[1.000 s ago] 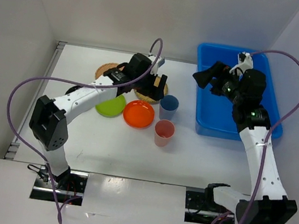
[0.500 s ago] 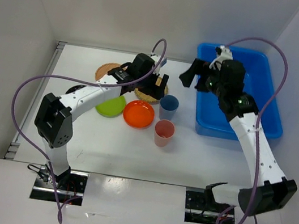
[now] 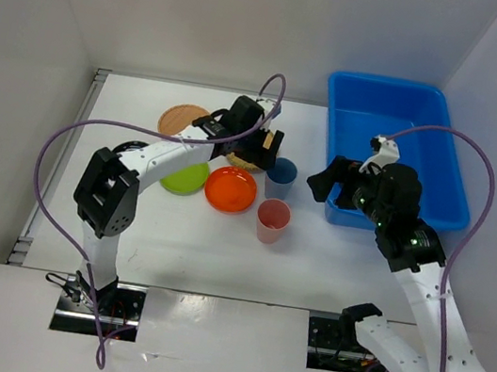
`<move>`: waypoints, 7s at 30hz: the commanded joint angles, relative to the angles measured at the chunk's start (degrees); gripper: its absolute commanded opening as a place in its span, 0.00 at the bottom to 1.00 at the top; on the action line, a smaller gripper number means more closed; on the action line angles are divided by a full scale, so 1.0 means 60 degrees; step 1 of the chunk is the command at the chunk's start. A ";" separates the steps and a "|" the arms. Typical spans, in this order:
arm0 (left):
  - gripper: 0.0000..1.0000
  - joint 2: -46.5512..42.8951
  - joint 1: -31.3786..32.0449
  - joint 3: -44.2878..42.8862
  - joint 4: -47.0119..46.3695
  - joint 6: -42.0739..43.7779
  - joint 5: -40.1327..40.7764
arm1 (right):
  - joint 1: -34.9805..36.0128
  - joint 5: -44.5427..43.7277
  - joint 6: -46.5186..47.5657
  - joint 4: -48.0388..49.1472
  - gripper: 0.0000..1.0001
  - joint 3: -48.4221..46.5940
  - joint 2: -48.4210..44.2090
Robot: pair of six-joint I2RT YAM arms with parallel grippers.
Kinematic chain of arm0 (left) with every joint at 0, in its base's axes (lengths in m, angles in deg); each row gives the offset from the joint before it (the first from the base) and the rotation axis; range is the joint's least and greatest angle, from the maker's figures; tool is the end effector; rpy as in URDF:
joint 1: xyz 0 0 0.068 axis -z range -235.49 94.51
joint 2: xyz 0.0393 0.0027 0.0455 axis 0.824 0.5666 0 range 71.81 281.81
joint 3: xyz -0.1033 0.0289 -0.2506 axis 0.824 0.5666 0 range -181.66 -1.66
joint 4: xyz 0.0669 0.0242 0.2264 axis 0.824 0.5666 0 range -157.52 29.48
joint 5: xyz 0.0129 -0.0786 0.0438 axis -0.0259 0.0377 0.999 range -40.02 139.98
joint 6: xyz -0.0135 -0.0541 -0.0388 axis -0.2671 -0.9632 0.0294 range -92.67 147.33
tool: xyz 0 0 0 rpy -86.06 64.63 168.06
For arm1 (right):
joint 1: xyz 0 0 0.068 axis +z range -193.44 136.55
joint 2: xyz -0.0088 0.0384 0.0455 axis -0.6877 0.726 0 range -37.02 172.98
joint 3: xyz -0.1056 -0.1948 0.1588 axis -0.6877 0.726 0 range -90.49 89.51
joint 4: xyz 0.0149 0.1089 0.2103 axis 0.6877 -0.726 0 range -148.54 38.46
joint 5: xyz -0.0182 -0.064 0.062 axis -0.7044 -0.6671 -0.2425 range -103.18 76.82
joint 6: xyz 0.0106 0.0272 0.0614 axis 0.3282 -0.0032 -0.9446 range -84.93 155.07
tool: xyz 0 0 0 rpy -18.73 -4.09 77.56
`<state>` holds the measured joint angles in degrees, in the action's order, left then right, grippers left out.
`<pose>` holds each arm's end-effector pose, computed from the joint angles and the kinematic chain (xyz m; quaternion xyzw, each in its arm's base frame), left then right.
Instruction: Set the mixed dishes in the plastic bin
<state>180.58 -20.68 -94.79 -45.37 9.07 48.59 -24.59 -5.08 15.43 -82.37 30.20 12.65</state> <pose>0.3554 -0.2485 0.2832 0.1345 0.8878 -0.2063 0.3887 0.1627 0.0637 0.3642 -0.0343 0.8233 0.2408 0.5129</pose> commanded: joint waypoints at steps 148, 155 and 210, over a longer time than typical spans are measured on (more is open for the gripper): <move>0.66 0.1603 0.0570 -0.2204 0.1332 0.0788 0.0920 | -0.1199 -0.1687 -0.0506 -0.1471 0.83 -0.2833 0.2942; 0.41 0.1881 0.0659 -0.2116 0.1332 0.0701 0.0920 | 0.0490 -0.2213 -0.0975 -0.0999 0.81 -0.2522 0.3761; 0.75 -0.2028 0.1420 -0.1838 0.1552 0.0247 0.1711 | 0.1809 -0.4820 -0.2528 -0.0208 0.00 -0.2376 0.5696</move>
<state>173.94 -11.96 -106.15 -33.32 11.95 59.98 -13.38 -30.41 2.05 -85.34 16.76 49.94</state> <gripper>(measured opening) 0.710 0.154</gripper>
